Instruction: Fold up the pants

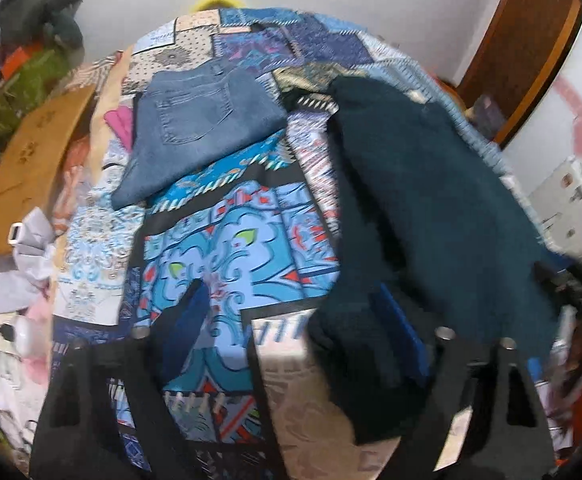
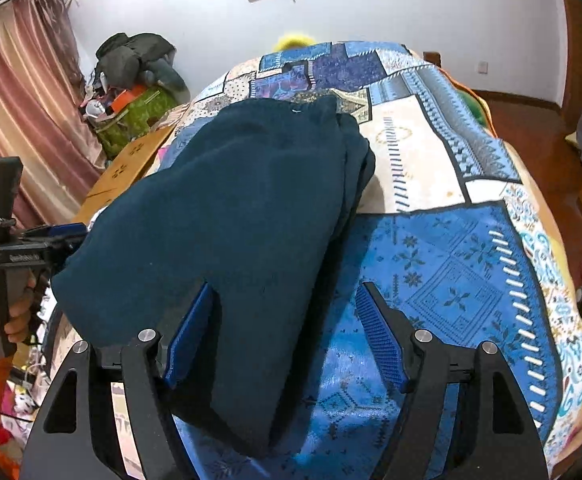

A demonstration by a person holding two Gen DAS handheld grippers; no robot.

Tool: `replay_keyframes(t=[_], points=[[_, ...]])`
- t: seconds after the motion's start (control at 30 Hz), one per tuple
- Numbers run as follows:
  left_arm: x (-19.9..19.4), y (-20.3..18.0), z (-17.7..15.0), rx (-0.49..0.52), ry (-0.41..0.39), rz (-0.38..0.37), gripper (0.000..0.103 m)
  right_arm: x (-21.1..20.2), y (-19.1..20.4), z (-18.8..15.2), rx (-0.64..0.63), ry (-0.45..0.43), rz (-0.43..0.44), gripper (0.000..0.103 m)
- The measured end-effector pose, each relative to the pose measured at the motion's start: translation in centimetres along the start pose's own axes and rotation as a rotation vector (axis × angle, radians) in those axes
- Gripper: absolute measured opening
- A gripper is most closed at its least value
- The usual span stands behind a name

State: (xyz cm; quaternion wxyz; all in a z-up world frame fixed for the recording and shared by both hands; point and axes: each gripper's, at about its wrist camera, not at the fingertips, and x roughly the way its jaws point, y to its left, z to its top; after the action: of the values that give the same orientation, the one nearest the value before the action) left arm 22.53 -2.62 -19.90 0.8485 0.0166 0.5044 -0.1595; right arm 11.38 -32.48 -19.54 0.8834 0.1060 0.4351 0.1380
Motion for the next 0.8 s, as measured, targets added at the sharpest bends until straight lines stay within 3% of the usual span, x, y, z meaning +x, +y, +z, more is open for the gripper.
replay_keyframes(t=[0.17, 0.23, 0.3, 0.47, 0.8], points=[[-1.8, -1.3, -0.1, 0.056, -0.058, -0.011, 0.082, 0.0, 0.9, -0.4, -0.027, 0.002, 0.022, 0.046], [-1.6, -1.7, -0.6, 0.075, -0.052, -0.012, 0.077, -0.1, 1.3, -0.5, -0.042, -0.004, 0.014, 0.041], [-0.8, -2.0, -1.1, 0.094, -0.027, 0.019, 0.065, -0.1, 1.5, -0.5, -0.058, -0.009, 0.007, 0.037], [0.0, -1.3, -2.0, 0.058, -0.009, 0.024, 0.065, -0.2, 1.5, -0.7, -0.086, -0.018, -0.032, 0.024], [-0.8, -1.0, -2.3, 0.054, -0.019, 0.053, 0.065, -0.3, 0.6, -1.6, -0.069, 0.002, -0.063, 0.02]])
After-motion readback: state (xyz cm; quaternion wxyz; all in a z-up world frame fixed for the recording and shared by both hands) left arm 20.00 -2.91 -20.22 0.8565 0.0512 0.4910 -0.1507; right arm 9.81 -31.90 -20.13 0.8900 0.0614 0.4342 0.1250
